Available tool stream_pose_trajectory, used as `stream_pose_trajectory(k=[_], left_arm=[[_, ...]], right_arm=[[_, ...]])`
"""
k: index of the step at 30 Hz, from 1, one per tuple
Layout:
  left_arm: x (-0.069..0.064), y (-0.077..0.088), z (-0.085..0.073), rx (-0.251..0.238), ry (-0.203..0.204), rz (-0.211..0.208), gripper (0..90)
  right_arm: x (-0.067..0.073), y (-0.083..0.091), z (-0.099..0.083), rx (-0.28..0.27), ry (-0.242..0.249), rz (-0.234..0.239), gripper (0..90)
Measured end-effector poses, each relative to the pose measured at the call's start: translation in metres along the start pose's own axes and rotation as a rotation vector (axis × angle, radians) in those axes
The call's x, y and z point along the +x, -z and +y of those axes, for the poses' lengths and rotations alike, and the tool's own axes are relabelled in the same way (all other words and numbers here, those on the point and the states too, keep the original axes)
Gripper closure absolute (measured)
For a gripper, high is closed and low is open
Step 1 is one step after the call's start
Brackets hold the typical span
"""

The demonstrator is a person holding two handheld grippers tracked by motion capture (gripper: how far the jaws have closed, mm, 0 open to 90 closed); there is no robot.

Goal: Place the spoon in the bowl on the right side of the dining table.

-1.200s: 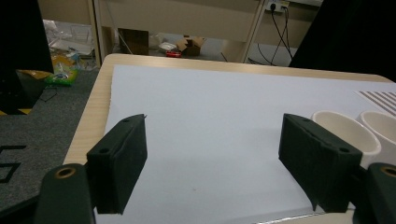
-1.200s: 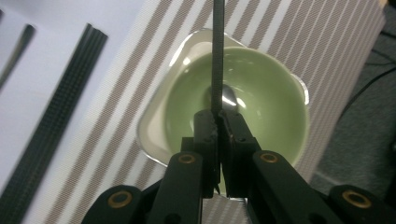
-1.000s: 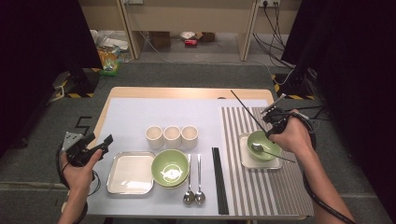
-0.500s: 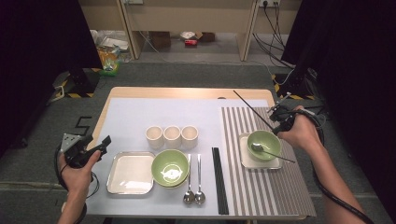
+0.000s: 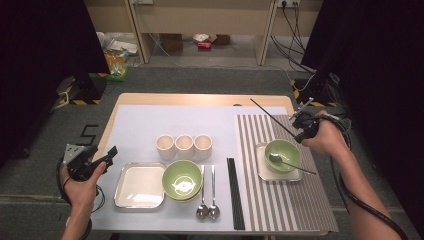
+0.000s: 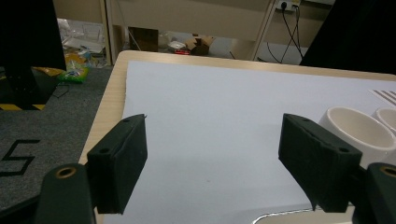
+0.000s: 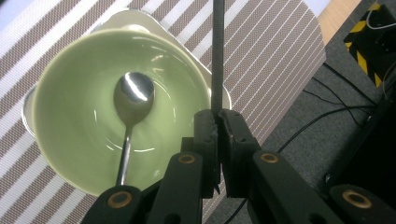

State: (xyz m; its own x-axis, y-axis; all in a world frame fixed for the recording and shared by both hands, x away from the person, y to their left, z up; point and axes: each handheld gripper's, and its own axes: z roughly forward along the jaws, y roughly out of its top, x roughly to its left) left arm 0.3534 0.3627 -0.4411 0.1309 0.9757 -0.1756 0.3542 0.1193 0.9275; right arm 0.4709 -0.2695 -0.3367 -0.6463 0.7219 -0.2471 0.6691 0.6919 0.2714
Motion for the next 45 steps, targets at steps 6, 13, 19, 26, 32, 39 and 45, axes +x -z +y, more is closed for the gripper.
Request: stream_pose_trajectory(k=[6,13,19,26,32,39,45], left_arm=[[0.000,0.000,0.000,0.001,0.000,0.001,23.0],[0.001,0.000,0.000,0.000,0.003,0.002,23.0],[0.002,0.000,0.000,0.000,0.003,0.006,23.1],[0.001,0.000,-0.001,0.002,0.001,0.004,23.1],[0.002,0.000,-0.001,0.004,0.002,0.007,23.1],[0.001,-0.001,-0.002,0.006,0.000,0.006,23.1],[0.000,-0.001,-0.002,0.007,-0.001,0.005,23.1]], right_arm=[[-0.008,-0.006,-0.001,0.014,0.092,0.005,85.9],[-0.017,-0.016,-0.001,0.024,0.162,0.020,85.9],[-0.023,-0.024,-0.003,0.028,0.183,0.037,85.9],[-0.026,-0.036,-0.010,0.037,0.237,0.046,85.8],[-0.029,-0.048,-0.017,0.042,0.289,0.056,85.9],[-0.033,-0.056,-0.025,0.051,0.296,0.067,85.8],[-0.034,-0.060,-0.028,0.048,0.313,0.078,85.8]])
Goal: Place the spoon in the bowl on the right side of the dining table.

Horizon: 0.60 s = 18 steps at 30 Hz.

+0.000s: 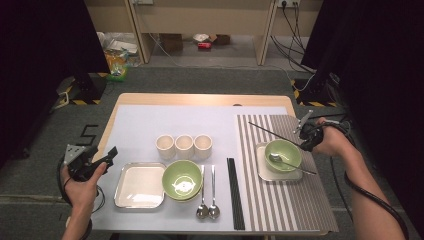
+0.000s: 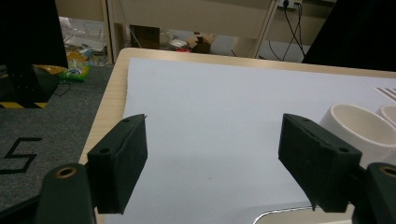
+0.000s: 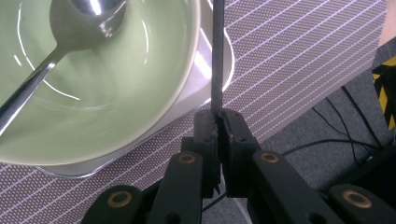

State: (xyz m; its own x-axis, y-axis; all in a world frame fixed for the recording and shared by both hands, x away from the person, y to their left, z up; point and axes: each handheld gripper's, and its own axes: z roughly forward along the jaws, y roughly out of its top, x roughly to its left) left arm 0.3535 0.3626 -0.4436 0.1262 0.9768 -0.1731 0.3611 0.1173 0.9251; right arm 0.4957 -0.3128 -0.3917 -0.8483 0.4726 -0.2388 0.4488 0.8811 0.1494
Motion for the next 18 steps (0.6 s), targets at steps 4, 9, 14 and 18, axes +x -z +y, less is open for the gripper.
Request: stream_pose_trajectory(k=[4,9,14,18], left_arm=[[0.000,0.000,0.000,0.000,-0.001,0.001,23.1],[0.000,0.000,0.000,0.000,-0.001,0.002,23.2],[-0.001,-0.001,-0.001,0.002,-0.003,0.001,23.2],[-0.001,-0.001,-0.001,0.003,-0.003,0.001,23.2]], right_arm=[[0.001,-0.004,-0.002,0.004,0.016,0.014,85.8],[0.000,-0.011,-0.005,-0.006,0.064,0.025,85.8],[0.000,-0.014,-0.009,-0.009,0.073,0.039,85.8],[0.001,-0.017,-0.010,-0.002,0.091,0.037,85.8]])
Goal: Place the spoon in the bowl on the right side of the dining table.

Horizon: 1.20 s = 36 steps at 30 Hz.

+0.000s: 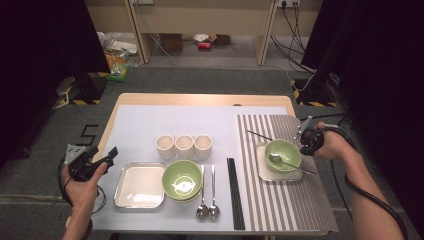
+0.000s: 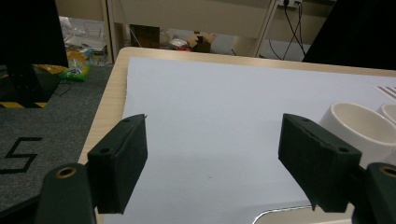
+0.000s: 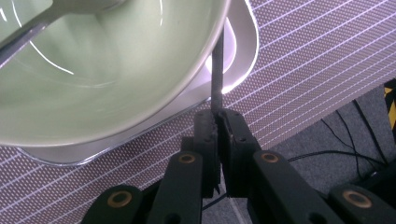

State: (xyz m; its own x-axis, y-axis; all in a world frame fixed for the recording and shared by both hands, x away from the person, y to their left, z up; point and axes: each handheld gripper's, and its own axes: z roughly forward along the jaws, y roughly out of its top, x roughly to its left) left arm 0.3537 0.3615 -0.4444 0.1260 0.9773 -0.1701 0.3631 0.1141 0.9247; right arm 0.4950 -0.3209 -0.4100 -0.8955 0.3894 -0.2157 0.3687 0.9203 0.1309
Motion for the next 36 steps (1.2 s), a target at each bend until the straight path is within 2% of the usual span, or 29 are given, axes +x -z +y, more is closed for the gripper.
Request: stream_pose_trajectory(k=[2,4,7,9,10,12,13,15,17,20,21,22,23,24,25,31,36], left_arm=[[0.000,0.000,0.000,0.002,-0.001,0.000,23.2],[0.000,0.000,0.000,0.002,-0.002,0.000,23.2],[0.000,0.000,0.000,0.002,-0.001,0.001,23.2],[0.000,0.000,0.000,0.002,-0.001,0.001,23.2],[0.000,0.000,0.000,0.002,-0.001,0.001,23.2],[0.000,0.000,-0.001,0.004,-0.001,0.002,23.2],[0.000,0.000,-0.001,0.004,-0.001,0.002,23.2],[0.000,0.000,-0.001,0.003,-0.002,0.001,23.2],[0.000,0.000,0.000,0.002,-0.001,0.002,23.2],[0.000,0.000,-0.001,0.003,-0.002,0.002,23.2],[0.000,0.000,-0.001,0.003,-0.001,0.002,23.3],[0.000,-0.001,-0.001,0.004,-0.002,0.002,23.3],[0.000,-0.001,-0.001,0.004,-0.002,0.002,23.2],[0.000,-0.001,-0.001,0.004,-0.001,0.002,23.3],[0.000,-0.001,-0.001,0.005,-0.002,0.002,23.3],[-0.001,-0.001,-0.002,0.008,-0.005,0.003,23.3],[-0.001,-0.001,-0.002,0.008,-0.004,0.005,23.3]], right_arm=[[0.001,-0.002,0.000,0.003,0.000,0.012,85.8],[-0.001,-0.004,0.001,0.003,0.032,0.005,85.8],[0.001,-0.006,0.002,0.007,0.038,0.017,85.8],[0.000,-0.007,0.003,0.009,0.064,0.020,85.8],[0.001,-0.007,0.003,0.016,0.056,0.020,85.7],[0.001,-0.009,0.004,0.013,0.077,0.021,85.8],[0.002,-0.009,0.004,0.021,0.056,0.024,85.7],[0.000,-0.010,0.005,0.010,0.090,0.026,85.7],[0.001,-0.010,0.005,0.014,0.100,0.032,85.7],[0.001,-0.011,0.004,0.021,0.084,0.037,85.7],[0.000,-0.012,0.004,0.018,0.092,0.037,85.7],[-0.001,-0.013,0.004,0.006,0.129,0.036,85.7],[-0.001,-0.014,0.003,0.001,0.135,0.037,85.7],[0.000,-0.014,0.003,0.009,0.109,0.035,85.7],[0.000,-0.014,0.003,0.009,0.109,0.031,85.7],[-0.002,-0.014,0.006,0.031,0.173,0.027,85.7],[-0.004,-0.015,0.007,0.032,0.192,0.021,85.6]])
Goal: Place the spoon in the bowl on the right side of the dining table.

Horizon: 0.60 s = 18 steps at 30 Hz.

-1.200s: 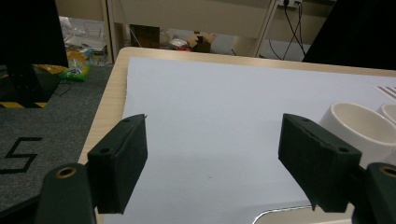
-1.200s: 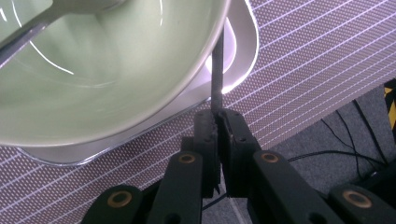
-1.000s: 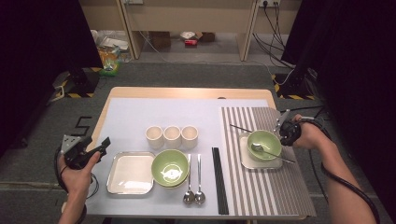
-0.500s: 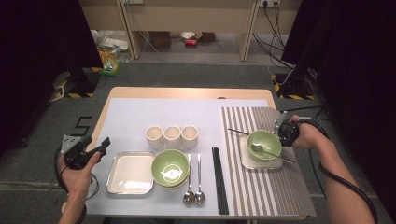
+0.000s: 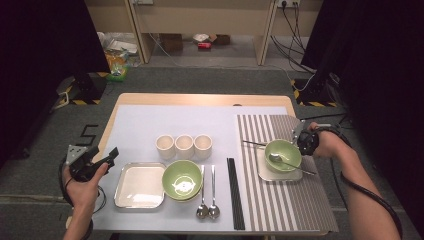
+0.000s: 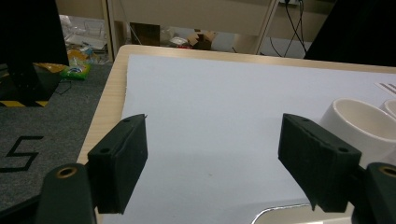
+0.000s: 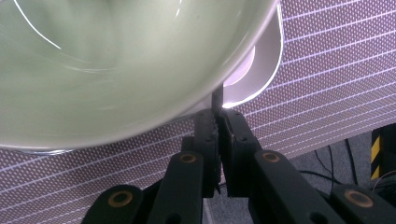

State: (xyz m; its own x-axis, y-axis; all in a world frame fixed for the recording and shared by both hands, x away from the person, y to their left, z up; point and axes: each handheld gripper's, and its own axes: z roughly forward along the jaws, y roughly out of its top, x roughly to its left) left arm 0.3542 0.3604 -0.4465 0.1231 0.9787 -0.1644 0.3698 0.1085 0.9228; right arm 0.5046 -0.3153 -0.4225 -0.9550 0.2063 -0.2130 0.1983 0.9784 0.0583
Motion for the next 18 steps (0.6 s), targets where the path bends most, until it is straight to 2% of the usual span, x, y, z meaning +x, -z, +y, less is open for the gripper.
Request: stream_pose_trajectory(k=[2,18], left_arm=[[-0.0002,-0.0001,-0.0001,0.002,0.000,-0.001,23.3],[-0.0007,-0.0013,-0.0014,0.006,-0.004,-0.002,23.4]], right_arm=[[-0.0011,-0.0002,0.0004,0.005,0.024,-0.004,85.6],[-0.0073,-0.0019,0.0041,0.037,0.075,-0.033,85.4]])
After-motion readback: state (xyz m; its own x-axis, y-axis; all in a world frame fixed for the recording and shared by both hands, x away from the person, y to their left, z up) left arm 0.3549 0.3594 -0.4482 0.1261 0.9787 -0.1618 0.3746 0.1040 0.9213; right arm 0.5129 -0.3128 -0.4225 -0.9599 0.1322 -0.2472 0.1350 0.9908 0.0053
